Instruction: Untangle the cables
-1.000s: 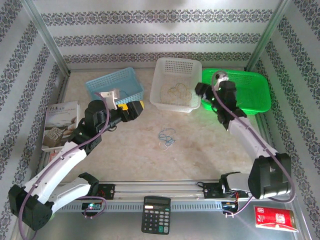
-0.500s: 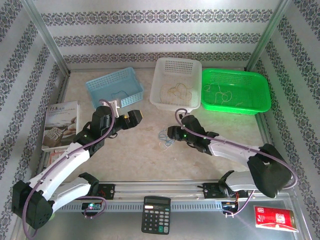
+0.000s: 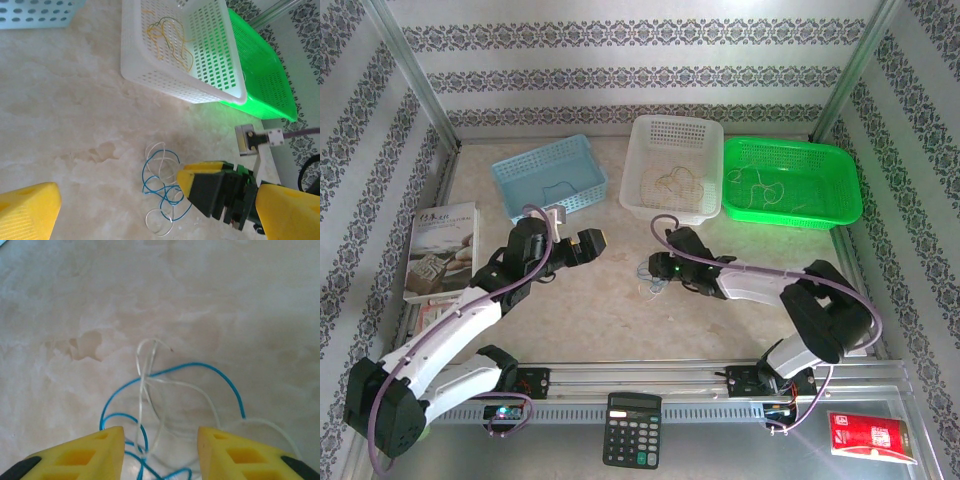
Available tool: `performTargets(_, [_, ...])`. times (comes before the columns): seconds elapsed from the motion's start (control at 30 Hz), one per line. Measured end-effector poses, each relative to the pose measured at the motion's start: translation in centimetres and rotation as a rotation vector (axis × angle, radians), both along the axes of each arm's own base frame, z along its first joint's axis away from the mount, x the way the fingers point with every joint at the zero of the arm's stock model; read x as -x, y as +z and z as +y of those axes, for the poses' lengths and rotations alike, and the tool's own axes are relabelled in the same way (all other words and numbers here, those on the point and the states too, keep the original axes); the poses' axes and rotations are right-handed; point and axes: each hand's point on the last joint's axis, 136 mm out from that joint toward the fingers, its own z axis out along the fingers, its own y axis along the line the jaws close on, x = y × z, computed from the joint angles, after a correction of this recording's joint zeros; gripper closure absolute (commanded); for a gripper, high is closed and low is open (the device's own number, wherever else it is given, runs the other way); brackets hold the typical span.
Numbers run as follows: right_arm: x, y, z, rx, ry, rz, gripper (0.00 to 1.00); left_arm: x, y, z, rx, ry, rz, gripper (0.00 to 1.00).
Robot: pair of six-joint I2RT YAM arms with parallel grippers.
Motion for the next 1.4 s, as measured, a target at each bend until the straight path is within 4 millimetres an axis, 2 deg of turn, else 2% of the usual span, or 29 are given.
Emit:
performTargets(0.1, [-0.5, 0.0, 1.1, -0.018, 0.023, 0.008, 0.99, 0.0, -0.3, -0.1, -0.003, -0.003, 0.011, 0.00])
performTargets(0.33, [-0.3, 2.3, 3.5, -0.107, 0.102, -0.011, 1.00, 0.1, -1.0, -0.3, 0.003, -0.011, 0.039, 0.00])
performTargets(0.6, [1.0, 8.3, 5.5, -0.253, 0.194, -0.123, 1.00, 0.2, -2.7, -0.4, 0.002, -0.006, 0.086, 0.00])
performTargets(0.67, [1.2, 9.0, 5.4, -0.271, 0.202, -0.142, 1.00, 0.2, -2.9, -0.4, 0.002, -0.005, 0.092, 0.00])
performTargets(0.8, [1.6, 9.2, 5.2, -0.283, 0.207, -0.151, 1.00, 0.1, -2.9, -0.5, 0.009, -0.006, 0.090, 0.00])
performTargets(1.13, [2.4, 7.9, 5.0, -0.291, 0.226, -0.136, 1.00, 0.0, -3.6, -0.7, 0.007, -0.012, 0.105, 0.00])
performTargets(1.4, [2.3, 7.9, 4.6, -0.304, 0.222, -0.145, 1.00, 0.1, -5.3, -1.0, 0.006, -0.024, 0.153, 0.11])
